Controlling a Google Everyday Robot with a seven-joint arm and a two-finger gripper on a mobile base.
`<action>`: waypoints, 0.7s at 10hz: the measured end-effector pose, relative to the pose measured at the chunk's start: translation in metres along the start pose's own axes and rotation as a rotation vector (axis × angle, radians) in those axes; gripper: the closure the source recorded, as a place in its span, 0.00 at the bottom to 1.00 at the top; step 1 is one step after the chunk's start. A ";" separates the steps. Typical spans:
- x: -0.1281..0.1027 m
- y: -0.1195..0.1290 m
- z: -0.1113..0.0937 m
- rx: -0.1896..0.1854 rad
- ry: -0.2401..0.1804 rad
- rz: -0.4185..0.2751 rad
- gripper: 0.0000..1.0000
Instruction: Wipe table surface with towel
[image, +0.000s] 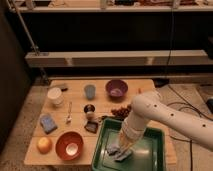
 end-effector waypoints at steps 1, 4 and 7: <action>0.005 0.000 0.001 -0.003 -0.002 0.009 0.34; 0.024 -0.002 0.012 -0.022 -0.018 0.042 0.34; 0.032 -0.007 0.030 -0.058 -0.036 0.042 0.34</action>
